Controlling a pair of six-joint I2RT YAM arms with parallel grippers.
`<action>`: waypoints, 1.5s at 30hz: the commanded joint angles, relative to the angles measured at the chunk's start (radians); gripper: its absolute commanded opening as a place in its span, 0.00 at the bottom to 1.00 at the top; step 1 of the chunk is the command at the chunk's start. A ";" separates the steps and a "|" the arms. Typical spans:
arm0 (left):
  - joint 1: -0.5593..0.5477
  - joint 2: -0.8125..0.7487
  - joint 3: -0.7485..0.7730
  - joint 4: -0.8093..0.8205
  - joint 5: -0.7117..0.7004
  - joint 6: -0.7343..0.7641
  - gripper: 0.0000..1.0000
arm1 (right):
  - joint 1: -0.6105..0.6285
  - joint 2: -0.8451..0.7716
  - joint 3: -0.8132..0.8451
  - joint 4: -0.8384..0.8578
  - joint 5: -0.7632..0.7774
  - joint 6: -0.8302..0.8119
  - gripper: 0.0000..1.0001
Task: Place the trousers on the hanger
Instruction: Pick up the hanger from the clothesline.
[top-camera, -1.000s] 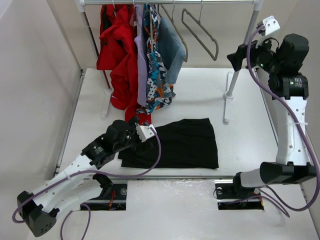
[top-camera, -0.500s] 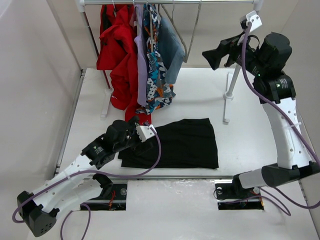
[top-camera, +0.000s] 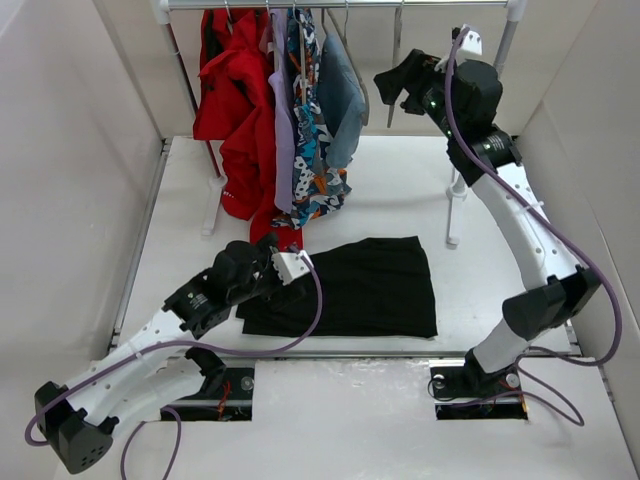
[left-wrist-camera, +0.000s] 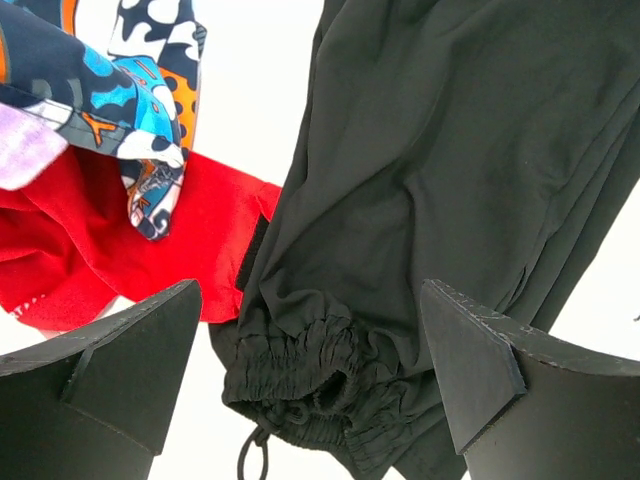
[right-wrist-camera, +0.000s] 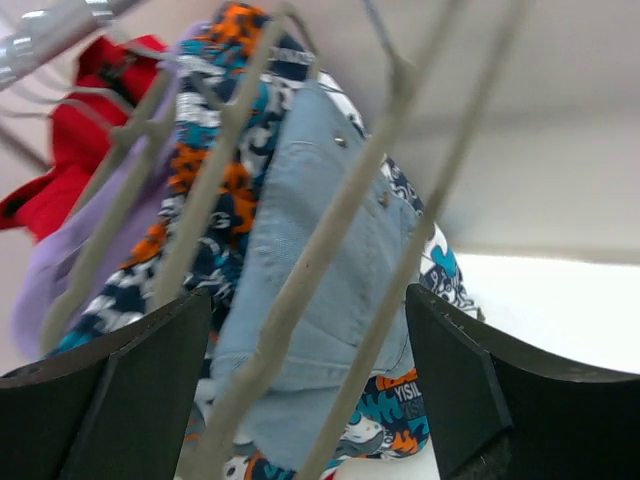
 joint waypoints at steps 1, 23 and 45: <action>0.003 -0.028 -0.020 0.017 -0.002 -0.017 0.89 | -0.009 -0.008 0.063 0.102 0.074 0.101 0.82; 0.003 -0.046 -0.020 0.017 -0.037 0.011 0.89 | -0.009 0.150 0.117 0.120 0.064 0.109 0.00; 0.003 -0.016 0.123 0.047 0.039 -0.101 0.87 | 0.086 -0.198 -0.312 0.120 0.227 -0.031 0.00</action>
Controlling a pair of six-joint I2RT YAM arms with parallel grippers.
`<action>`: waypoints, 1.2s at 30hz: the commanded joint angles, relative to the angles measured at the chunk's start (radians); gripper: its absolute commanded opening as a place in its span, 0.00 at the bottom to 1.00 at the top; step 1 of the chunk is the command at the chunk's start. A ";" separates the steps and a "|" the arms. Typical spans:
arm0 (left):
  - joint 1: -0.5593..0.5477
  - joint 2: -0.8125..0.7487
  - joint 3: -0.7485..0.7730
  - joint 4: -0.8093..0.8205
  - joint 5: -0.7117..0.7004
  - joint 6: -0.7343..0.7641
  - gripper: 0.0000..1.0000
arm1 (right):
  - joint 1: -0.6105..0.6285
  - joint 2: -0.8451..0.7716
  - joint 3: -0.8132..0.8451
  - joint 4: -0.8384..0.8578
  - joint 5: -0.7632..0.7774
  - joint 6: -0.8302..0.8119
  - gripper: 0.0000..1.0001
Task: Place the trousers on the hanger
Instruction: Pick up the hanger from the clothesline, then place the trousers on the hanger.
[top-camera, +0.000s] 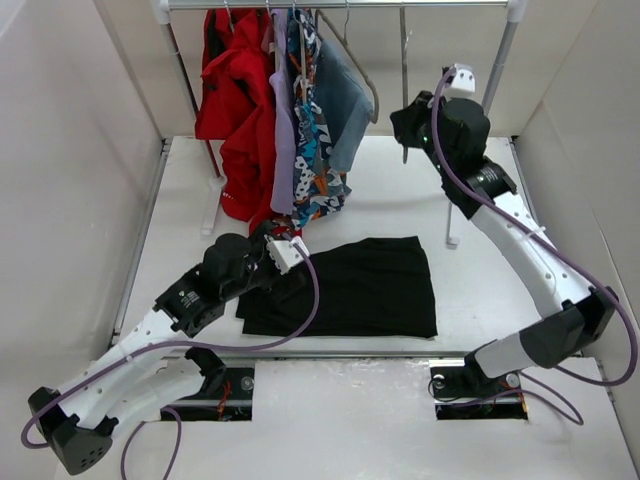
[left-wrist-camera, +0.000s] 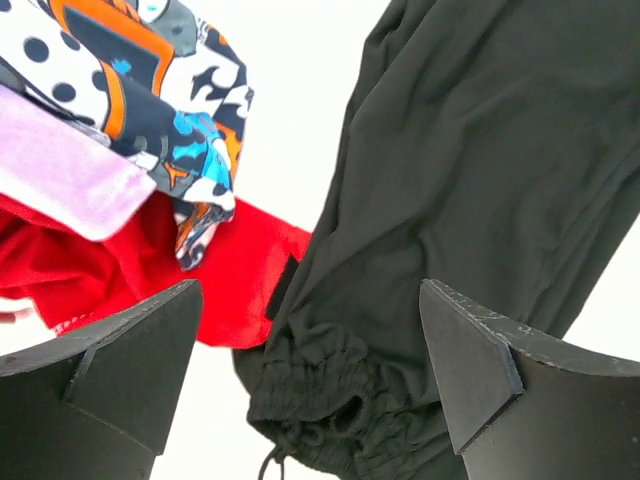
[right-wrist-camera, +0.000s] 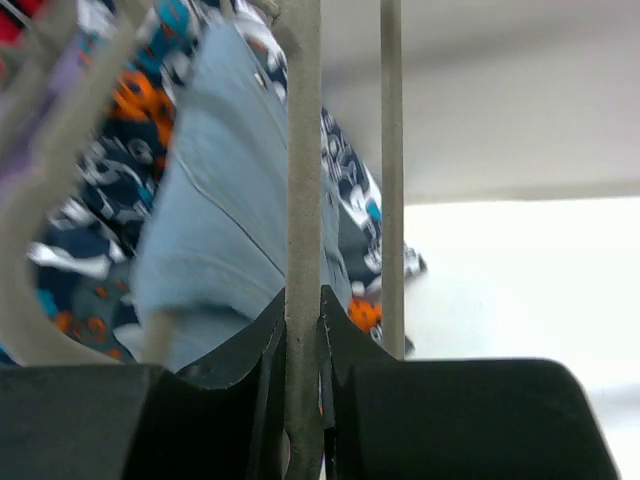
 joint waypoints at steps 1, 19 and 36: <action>0.003 -0.003 0.057 0.031 0.063 -0.065 0.87 | 0.005 -0.076 -0.085 0.072 0.014 0.008 0.00; -0.011 0.372 0.402 0.184 0.280 -0.530 0.84 | 0.324 -0.595 -0.986 -0.108 0.233 0.416 0.00; -0.123 0.698 0.499 0.200 0.263 -0.755 0.90 | 0.757 -0.566 -1.233 -0.302 0.374 1.065 0.00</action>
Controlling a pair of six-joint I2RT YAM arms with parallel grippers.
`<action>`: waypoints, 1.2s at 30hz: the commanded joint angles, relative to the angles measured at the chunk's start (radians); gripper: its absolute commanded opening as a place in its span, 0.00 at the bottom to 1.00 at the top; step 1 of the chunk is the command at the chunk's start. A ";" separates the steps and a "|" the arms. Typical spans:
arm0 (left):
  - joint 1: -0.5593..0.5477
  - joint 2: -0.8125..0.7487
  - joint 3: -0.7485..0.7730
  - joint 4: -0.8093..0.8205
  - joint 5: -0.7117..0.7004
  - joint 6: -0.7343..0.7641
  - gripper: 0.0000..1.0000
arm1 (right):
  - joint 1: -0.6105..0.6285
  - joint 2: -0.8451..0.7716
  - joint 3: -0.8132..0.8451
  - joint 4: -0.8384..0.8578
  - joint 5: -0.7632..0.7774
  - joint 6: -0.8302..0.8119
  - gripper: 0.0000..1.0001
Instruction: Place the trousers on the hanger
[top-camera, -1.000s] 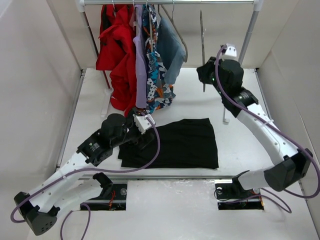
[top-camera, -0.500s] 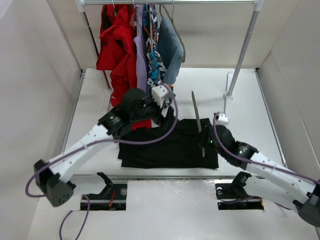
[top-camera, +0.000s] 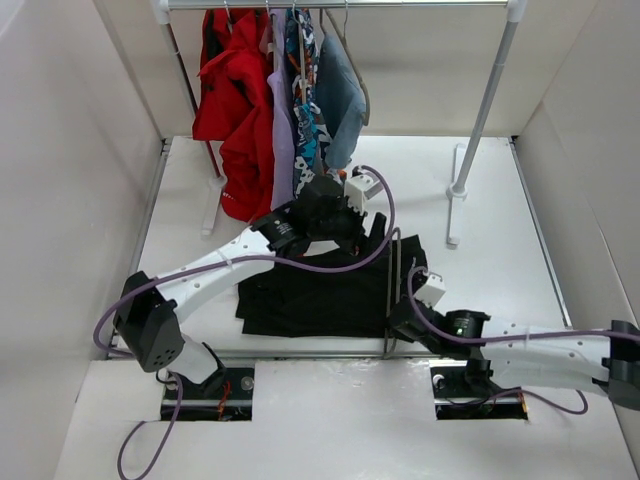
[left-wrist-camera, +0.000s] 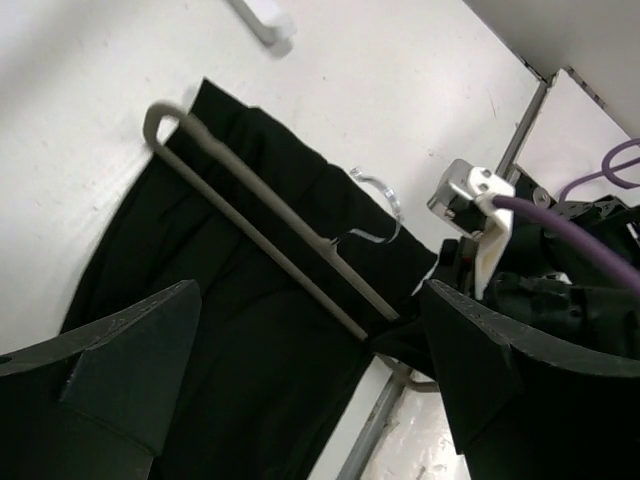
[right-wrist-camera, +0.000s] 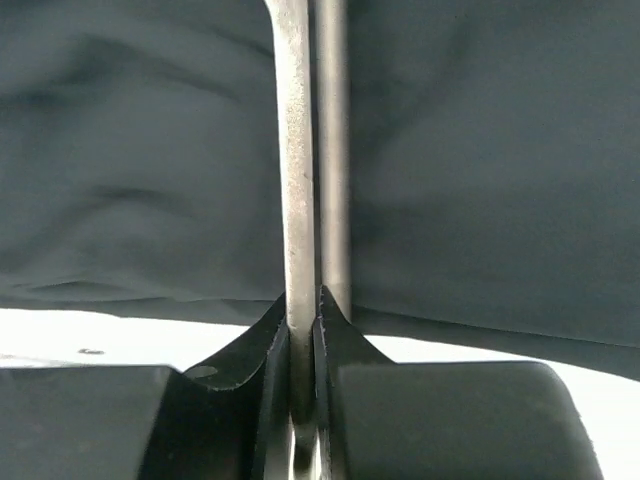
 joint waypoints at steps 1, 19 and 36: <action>-0.002 -0.025 -0.028 0.044 0.039 -0.085 0.90 | 0.030 0.071 -0.038 0.034 0.028 0.153 0.00; -0.036 0.002 -0.014 -0.020 -0.007 -0.085 0.90 | 0.067 0.614 0.341 -0.230 0.137 -0.039 0.00; 0.100 -0.094 -0.021 -0.184 0.021 -0.069 0.68 | 0.136 0.691 0.406 -0.129 0.163 -0.131 0.00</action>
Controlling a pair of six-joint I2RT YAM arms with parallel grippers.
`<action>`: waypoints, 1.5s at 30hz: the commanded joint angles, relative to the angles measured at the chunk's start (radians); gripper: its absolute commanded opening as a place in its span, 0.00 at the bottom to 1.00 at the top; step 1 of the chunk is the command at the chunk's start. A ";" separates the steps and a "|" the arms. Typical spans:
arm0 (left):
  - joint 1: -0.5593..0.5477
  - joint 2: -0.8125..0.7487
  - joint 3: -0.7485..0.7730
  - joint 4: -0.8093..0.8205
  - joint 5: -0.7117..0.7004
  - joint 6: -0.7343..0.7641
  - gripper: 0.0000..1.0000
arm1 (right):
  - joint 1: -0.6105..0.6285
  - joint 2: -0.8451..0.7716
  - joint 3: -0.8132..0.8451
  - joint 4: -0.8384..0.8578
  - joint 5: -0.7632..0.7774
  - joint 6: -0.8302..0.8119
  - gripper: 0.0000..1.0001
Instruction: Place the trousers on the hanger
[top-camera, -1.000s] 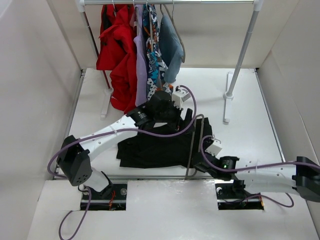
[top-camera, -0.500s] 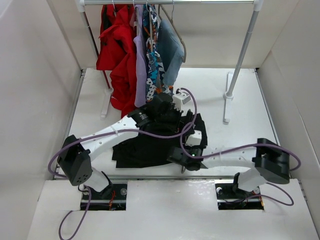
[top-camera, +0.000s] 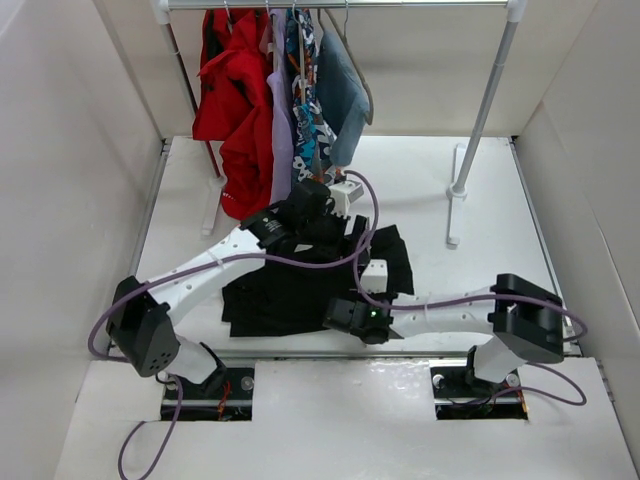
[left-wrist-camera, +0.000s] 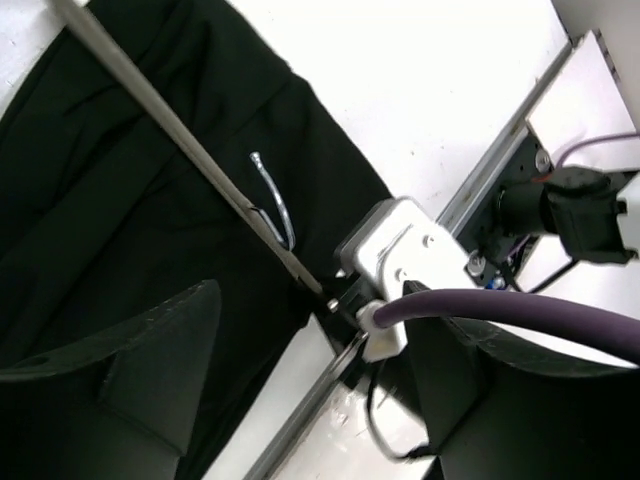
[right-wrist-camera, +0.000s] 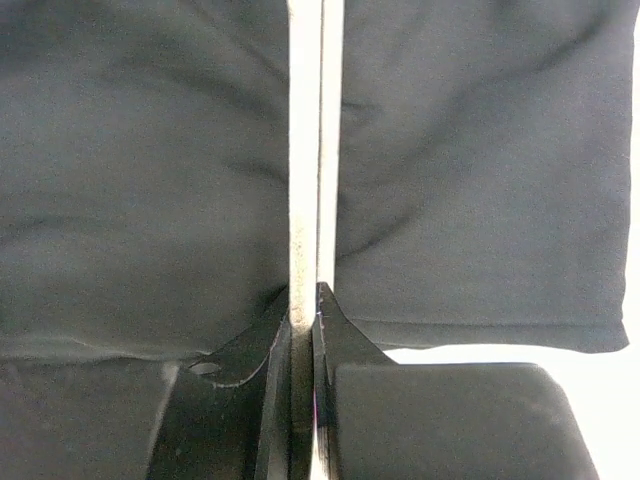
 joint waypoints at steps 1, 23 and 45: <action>0.036 -0.088 -0.003 -0.012 0.030 0.081 0.70 | 0.036 -0.054 -0.088 0.103 -0.041 -0.114 0.00; 0.084 -0.247 -0.214 0.110 0.245 0.253 0.62 | 0.036 -0.086 -0.242 0.310 -0.162 -0.209 0.00; 0.177 -0.117 -0.267 0.491 0.207 0.133 0.75 | 0.036 -0.178 -0.303 0.370 -0.243 -0.300 0.00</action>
